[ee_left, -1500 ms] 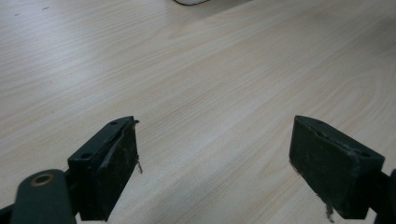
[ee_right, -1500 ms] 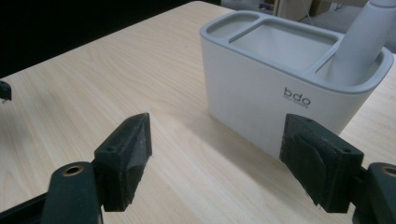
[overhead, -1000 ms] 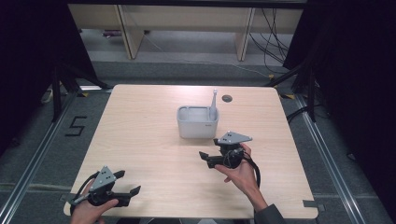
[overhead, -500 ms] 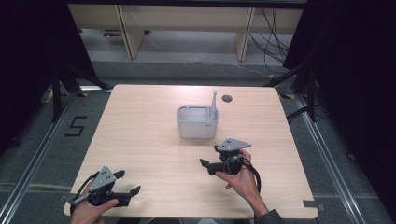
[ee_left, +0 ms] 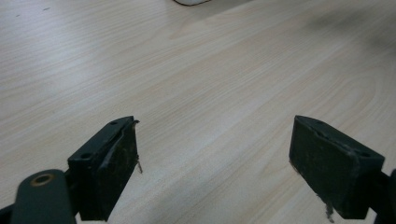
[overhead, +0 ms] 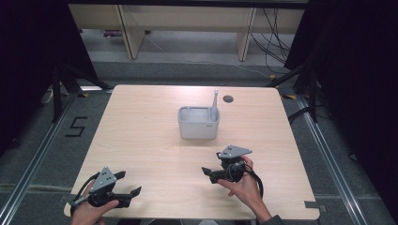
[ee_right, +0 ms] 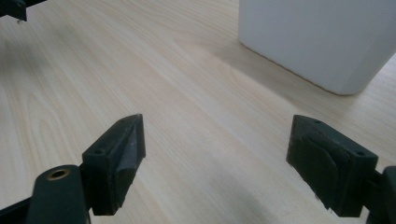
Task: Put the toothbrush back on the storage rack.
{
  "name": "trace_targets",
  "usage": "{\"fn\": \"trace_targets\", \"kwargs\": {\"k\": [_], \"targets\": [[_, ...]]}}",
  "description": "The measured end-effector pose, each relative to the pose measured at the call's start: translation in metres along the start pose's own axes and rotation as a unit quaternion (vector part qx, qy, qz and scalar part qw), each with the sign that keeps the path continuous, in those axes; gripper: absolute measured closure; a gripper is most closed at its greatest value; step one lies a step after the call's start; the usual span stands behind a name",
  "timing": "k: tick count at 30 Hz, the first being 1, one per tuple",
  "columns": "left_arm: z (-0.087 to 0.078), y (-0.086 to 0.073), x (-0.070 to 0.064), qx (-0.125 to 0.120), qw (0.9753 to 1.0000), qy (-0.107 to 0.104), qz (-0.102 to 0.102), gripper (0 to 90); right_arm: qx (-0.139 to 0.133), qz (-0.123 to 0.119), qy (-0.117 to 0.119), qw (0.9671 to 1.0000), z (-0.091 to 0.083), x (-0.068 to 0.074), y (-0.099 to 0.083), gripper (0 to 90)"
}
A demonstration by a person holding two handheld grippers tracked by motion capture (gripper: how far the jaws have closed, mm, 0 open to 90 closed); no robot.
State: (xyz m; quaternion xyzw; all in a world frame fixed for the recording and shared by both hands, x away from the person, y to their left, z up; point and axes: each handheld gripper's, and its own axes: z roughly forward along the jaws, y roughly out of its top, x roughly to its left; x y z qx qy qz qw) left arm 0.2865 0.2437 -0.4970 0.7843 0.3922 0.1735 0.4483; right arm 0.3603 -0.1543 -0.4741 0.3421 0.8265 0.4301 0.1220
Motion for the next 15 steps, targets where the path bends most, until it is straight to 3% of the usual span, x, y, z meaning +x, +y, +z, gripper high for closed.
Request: {"fn": "trace_targets", "kwargs": {"k": [1, 4, 5, 9, 10, 11, 14, 15], "targets": [[0.0, 0.0, 0.0, 0.0, 1.0, 0.0, 0.0, 14.8, 0.0, -0.008, 0.004, 1.0, 0.0, -0.001, -0.001, 19.3], [0.0, 0.0, 0.0, 0.0, 1.0, 0.0, 0.0, 14.8, 0.008, 0.003, 0.002, 1.0, -0.002, 0.002, -0.004, 18.6], [0.0, 0.0, 0.0, 0.0, 1.0, 0.0, 0.0, 14.9, 0.003, -0.009, 0.004, 0.9999, -0.001, 0.001, -0.005, 18.6], [0.0, 0.0, 0.0, 0.001, 1.0, 0.0, 0.001, 14.8, 0.006, -0.01, 0.006, 0.9999, -0.003, 0.002, -0.009, 18.5], [0.0, 0.0, 0.0, 0.001, 1.0, -0.001, 0.002, 14.8, 0.013, 0.01, 0.006, 0.9998, -0.005, 0.005, -0.01, 18.5], [0.0, 0.0, 0.0, 0.002, 1.0, -0.001, 0.003, 14.8, 0.013, -0.006, 0.007, 0.9999, -0.005, 0.003, -0.011, 18.5], [0.0, 0.0, 0.0, 0.001, 1.0, 0.0, 0.0, 14.8, 0.019, -0.008, 0.008, 0.9998, -0.006, 0.004, -0.015, 18.6], [0.0, 0.0, 0.0, 0.001, 1.0, 0.0, 0.002, 14.8, 0.025, 0.005, 0.004, 0.9997, -0.007, 0.007, -0.016, 18.6]]}}
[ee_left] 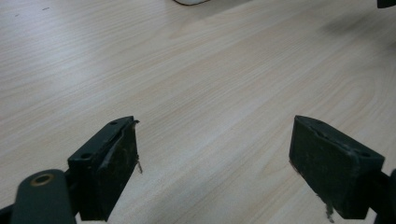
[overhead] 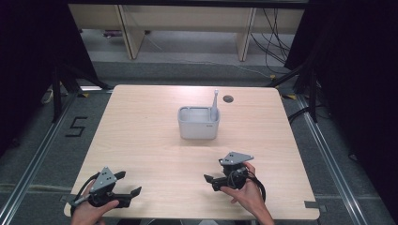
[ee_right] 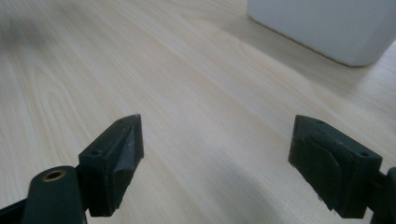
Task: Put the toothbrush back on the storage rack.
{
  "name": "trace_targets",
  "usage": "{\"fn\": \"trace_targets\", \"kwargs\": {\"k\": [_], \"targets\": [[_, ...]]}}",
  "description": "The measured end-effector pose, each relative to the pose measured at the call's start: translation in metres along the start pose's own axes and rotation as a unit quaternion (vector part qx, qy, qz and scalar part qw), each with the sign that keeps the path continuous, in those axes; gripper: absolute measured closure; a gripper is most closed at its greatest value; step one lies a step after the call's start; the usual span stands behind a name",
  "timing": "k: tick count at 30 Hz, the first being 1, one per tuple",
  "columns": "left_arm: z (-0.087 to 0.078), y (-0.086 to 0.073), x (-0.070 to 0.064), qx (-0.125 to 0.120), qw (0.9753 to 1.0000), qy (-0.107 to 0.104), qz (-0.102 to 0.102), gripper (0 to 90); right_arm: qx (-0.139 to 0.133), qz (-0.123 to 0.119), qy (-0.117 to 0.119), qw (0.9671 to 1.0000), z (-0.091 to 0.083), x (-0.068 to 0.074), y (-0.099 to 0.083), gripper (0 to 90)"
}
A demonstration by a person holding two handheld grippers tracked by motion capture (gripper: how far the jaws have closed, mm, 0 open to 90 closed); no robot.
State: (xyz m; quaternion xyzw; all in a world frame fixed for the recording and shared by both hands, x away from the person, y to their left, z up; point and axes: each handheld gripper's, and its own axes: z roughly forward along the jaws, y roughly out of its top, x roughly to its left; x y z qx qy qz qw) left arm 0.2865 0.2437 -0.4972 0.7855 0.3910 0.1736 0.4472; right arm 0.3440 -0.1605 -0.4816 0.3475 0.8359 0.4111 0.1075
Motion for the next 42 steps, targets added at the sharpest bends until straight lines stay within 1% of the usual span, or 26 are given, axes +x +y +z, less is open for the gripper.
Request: {"fn": "trace_targets", "kwargs": {"k": [1, 3, 4, 5, 6, 7, 11, 12, 14, 19, 20, 22, 24, 27, 28, 30, 32, 33, 34, 35, 37, 38, 39, 40, 41, 42], "targets": [[0.0, 0.0, 0.0, 0.0, 1.0, 0.0, 0.0, 14.8, -0.002, -0.018, 0.002, 0.9998, 0.001, -0.002, -0.001, 18.6], [0.0, 0.0, 0.0, 0.0, 1.0, -0.001, 0.002, 14.8, 0.001, -0.017, 0.003, 0.9999, 0.0, -0.001, -0.003, 18.6], [-0.001, 0.0, 0.001, 0.005, 1.0, -0.001, 0.007, 14.8, 0.006, -0.009, 0.002, 0.9999, -0.001, 0.0, -0.004, 18.6], [0.0, 0.0, 0.001, 0.004, 1.0, -0.001, 0.006, 14.8, 0.004, -0.018, 0.004, 0.9998, -0.001, -0.001, -0.005, 18.6], [0.0, 0.0, 0.001, 0.004, 1.0, -0.001, 0.006, 14.8, 0.008, -0.003, -0.003, 1.0, -0.003, 0.001, -0.006, 18.6], [0.0, 0.0, 0.001, 0.004, 1.0, 0.0, 0.006, 14.8, 0.005, -0.016, 0.001, 0.9999, -0.003, 0.0, -0.007, 18.5], [0.0, 0.0, 0.001, 0.005, 1.0, 0.0, 0.006, 14.9, 0.009, -0.015, -0.005, 0.9998, -0.005, -0.001, -0.01, 18.4], [0.0, 0.0, 0.001, 0.005, 1.0, 0.0, 0.006, 14.8, 0.013, -0.011, -0.001, 0.9999, -0.005, 0.0, -0.011, 18.3], [0.0, 0.0, 0.001, 0.005, 1.0, 0.0, 0.006, 14.8, 0.012, -0.017, -0.001, 0.9998, -0.005, -0.002, -0.013, 18.2], [0.0, 0.0, 0.001, 0.004, 1.0, 0.0, 0.006, 14.8, 0.018, -0.009, -0.007, 0.9998, -0.008, 0.0, -0.016, 17.8], [0.0, 0.0, 0.0, 0.0, 1.0, 0.0, 0.0, 14.8, 0.018, -0.011, -0.004, 0.9998, -0.008, -0.001, -0.016, 17.8], [0.0, 0.0, 0.0, 0.002, 1.0, 0.0, 0.003, 14.8, 0.019, -0.016, -0.006, 0.9997, -0.009, -0.001, -0.018, 17.8], [-0.001, 0.0, 0.001, 0.005, 1.0, 0.0, 0.006, 14.8, 0.022, -0.009, -0.01, 0.9997, -0.011, 0.0, -0.019, 17.8], [0.0, 0.0, 0.001, 0.004, 1.0, 0.0, 0.006, 14.8, 0.024, -0.015, -0.009, 0.9996, -0.011, -0.001, -0.02, 17.7], [0.0, 0.0, 0.001, 0.004, 1.0, 0.0, 0.006, 14.8, 0.027, -0.009, -0.008, 0.9996, -0.012, -0.001, -0.021, 17.7], [0.0, 0.0, 0.001, 0.004, 1.0, 0.0, 0.006, 14.8, 0.025, -0.017, -0.009, 0.9995, -0.012, -0.002, -0.022, 17.7], [0.0, 0.0, 0.001, 0.004, 1.0, 0.0, 0.006, 14.8, 0.027, -0.01, -0.008, 0.9996, -0.013, -0.001, -0.023, 17.7], [0.0, 0.0, 0.001, 0.004, 1.0, 0.0, 0.005, 14.8, 0.028, -0.009, -0.014, 0.9995, -0.014, -0.001, -0.024, 17.7], [0.0, 0.0, 0.001, 0.004, 1.0, 0.0, 0.005, 14.8, 0.028, 0.004, -0.013, 0.9995, -0.014, 0.002, -0.024, 17.7], [0.0, 0.0, 0.001, 0.004, 1.0, 0.0, 0.006, 14.8, 0.025, -0.01, -0.011, 0.9996, -0.013, 0.0, -0.025, 17.7], [0.0, 0.0, 0.001, 0.004, 1.0, 0.0, 0.006, 14.8, 0.025, -0.018, -0.011, 0.9995, -0.014, -0.002, -0.025, 17.7], [0.0, 0.0, 0.001, 0.004, 1.0, 0.0, 0.006, 14.8, 0.027, -0.011, -0.009, 0.9995, -0.015, -0.001, -0.025, 17.6], [0.0, 0.0, 0.001, 0.004, 1.0, 0.0, 0.006, 14.8, 0.026, -0.013, -0.009, 0.9995, -0.015, -0.001, -0.026, 17.7], [0.0, 0.0, 0.001, 0.004, 1.0, 0.0, 0.006, 14.8, 0.035, 0.013, -0.014, 0.9992, -0.017, 0.003, -0.027, 17.7], [0.0, 0.0, 0.001, 0.004, 1.0, 0.0, 0.006, 14.8, 0.03, -0.01, -0.013, 0.9994, -0.016, -0.001, -0.027, 17.6], [0.0, 0.0, 0.001, 0.004, 1.0, 0.0, 0.006, 14.9, 0.029, -0.011, -0.009, 0.9995, -0.016, -0.001, -0.027, 17.6]]}}
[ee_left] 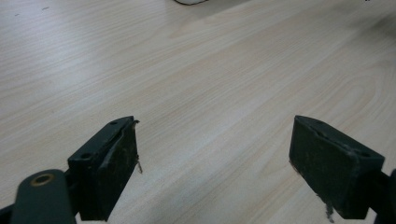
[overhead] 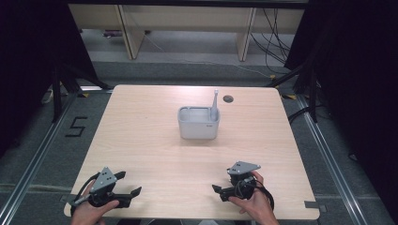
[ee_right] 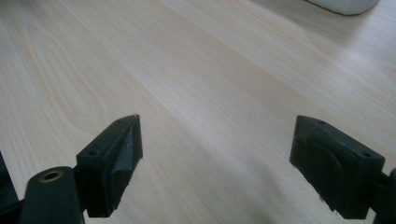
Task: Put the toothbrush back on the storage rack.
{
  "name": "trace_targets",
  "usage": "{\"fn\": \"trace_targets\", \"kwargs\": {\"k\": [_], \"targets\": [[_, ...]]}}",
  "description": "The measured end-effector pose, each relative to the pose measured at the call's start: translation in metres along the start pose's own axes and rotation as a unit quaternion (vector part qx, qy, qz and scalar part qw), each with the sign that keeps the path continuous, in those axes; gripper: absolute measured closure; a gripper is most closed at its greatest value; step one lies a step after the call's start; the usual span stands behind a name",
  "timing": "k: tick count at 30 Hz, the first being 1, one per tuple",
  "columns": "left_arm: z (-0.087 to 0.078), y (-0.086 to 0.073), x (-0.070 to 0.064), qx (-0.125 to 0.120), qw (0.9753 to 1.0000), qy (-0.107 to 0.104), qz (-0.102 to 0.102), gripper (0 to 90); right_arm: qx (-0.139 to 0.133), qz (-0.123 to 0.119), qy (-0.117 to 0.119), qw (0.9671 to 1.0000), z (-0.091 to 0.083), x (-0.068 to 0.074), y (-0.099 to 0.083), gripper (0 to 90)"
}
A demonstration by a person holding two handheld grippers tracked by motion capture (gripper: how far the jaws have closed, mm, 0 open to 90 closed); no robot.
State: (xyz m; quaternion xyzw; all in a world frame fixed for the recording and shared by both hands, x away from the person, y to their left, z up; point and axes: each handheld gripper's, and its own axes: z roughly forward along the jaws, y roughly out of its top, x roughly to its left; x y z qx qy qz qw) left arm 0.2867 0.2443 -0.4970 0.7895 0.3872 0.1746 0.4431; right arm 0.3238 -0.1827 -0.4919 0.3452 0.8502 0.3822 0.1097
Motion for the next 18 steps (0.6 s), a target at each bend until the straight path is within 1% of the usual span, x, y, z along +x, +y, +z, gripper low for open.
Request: {"fn": "trace_targets", "kwargs": {"k": [1, 2, 4, 6, 7, 8, 10, 11, 12, 14, 15, 16, 17, 18], "targets": [[0.0, 0.0, 0.0, 0.0, 1.0, 0.0, 0.0, 14.8, 0.003, 0.002, -0.002, 1.0, -0.0007, 0.0003, -0.0005, 17.6], [0.0, 0.0001, 0.0, 0.0, 1.0, 0.0, 0.0, 14.8, 0.001, -0.003, 0.0, 1.0, -0.0009, -0.0005, -0.0009, 17.5], [0.0, 0.0, -0.0001, 0.001, 1.0, 0.0, 0.001, 14.8, 0.005, 0.011, -0.005, 0.9999, -0.0027, 0.0011, -0.0019, 17.5], [0.0001, -0.0001, -0.0002, 0.001, 1.0, 0.001, -0.001, 14.8, 0.001, 0.006, -0.005, 1.0, -0.0031, 0.0006, -0.0032, 17.5], [0.0001, -0.0001, -0.0002, 0.001, 1.0, 0.001, -0.001, 14.8, 0.005, 0.013, -0.006, 0.9999, -0.004, 0.0015, -0.0034, 17.5], [0.0001, -0.0001, -0.0001, 0.001, 1.0, 0.001, -0.001, 14.8, 0.001, 0.001, -0.005, 1.0, -0.0038, 0.0, -0.004, 17.5], [0.0, -0.0001, -0.0001, 0.001, 1.0, 0.001, -0.001, 14.8, 0.004, 0.011, -0.007, 0.9999, -0.005, 0.001, -0.0052, 17.5], [0.0, -0.0001, -0.0002, 0.001, 1.0, 0.001, -0.001, 14.8, 0.005, 0.01, -0.006, 0.9999, -0.006, 0.0008, -0.0054, 17.5], [0.0003, -0.0002, -0.0002, -0.001, 1.0, 0.0, -0.001, 14.8, 0.002, 0.003, -0.004, 1.0, -0.0057, 0.0002, -0.0058, 17.5], [0.0001, -0.0001, -0.0003, 0.001, 1.0, 0.001, -0.001, 14.8, 0.003, 0.006, -0.006, 1.0, -0.0068, 0.0004, -0.0072, 17.4], [0.0001, -0.0001, -0.0003, 0.001, 1.0, 0.001, -0.001, 14.8, 0.004, 0.017, -0.012, 0.9998, -0.008, 0.0025, -0.008, 17.4], [0.0001, -0.0001, -0.0003, 0.0, 1.0, 0.001, -0.001, 14.8, -0.001, 0.004, -0.008, 1.0, -0.0074, 0.0005, -0.0082, 17.4], [0.0001, -0.0001, -0.0003, 0.001, 1.0, 0.001, -0.001, 14.8, -0.001, -0.001, -0.004, 1.0, -0.0073, -0.0003, -0.0087, 17.4], [0.0, -0.0002, -0.0002, 0.001, 1.0, 0.001, -0.001, 14.8, 0.002, 0.01, -0.01, 0.9999, -0.0093, 0.001, -0.0097, 17.3]]}}
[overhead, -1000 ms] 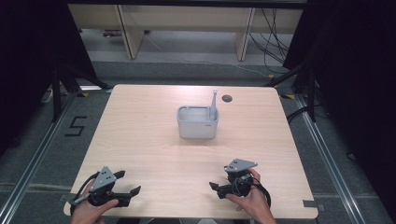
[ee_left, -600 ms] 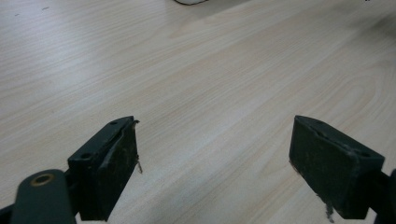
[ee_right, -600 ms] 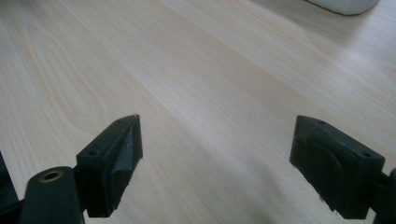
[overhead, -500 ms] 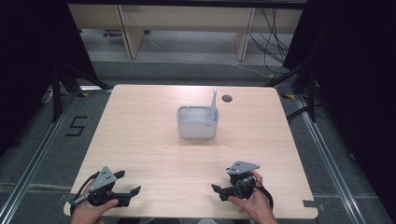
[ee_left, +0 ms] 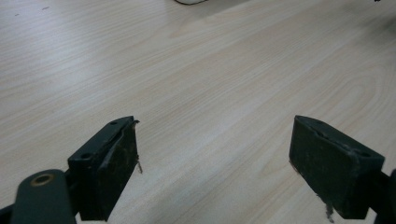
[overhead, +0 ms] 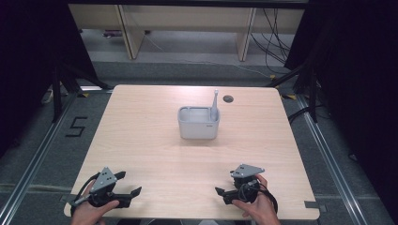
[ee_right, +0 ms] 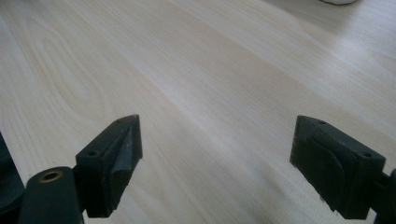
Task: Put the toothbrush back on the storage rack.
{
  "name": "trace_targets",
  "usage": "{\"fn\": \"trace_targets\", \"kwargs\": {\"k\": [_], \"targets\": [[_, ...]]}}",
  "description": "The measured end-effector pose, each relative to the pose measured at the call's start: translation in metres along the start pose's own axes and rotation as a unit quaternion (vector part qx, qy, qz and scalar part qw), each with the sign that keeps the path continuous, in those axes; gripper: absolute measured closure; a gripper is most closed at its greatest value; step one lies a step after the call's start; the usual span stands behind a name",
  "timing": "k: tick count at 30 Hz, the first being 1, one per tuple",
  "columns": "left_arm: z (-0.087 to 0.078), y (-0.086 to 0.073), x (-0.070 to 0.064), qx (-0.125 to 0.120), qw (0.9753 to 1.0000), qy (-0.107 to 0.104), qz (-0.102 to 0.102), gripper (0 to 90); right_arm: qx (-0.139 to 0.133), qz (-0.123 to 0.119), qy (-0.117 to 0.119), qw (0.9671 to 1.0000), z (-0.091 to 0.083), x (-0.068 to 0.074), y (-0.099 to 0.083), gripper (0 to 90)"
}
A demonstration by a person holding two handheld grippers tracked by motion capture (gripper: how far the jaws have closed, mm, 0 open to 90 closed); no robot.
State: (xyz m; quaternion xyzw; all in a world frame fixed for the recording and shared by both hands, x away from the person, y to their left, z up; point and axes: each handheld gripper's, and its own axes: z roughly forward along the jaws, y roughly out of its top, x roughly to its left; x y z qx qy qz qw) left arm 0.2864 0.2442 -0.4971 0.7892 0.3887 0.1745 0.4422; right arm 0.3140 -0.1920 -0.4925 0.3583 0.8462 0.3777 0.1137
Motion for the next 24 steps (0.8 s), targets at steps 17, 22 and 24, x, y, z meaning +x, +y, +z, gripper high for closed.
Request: {"fn": "trace_targets", "kwargs": {"k": [17, 22, 24], "targets": [[0.0, 0.0001, 0.0, 0.0, 1.0, 0.001, 0.002, 14.8, -0.002, -0.003, -0.004, 1.0, -0.0051, -0.0016, -0.0074, 17.3], [-0.0003, 0.0002, 0.0006, 0.006, 0.9999, 0.006, 0.007, 14.8, 0.002, 0.002, -0.005, 1.0, -0.0061, -0.0018, -0.0076, 17.3], [-0.0001, 0.0, -0.0002, 0.002, 1.0, 0.005, 0.002, 14.8, -0.001, -0.003, -0.006, 1.0, -0.0052, -0.0032, -0.008, 17.3]]}}
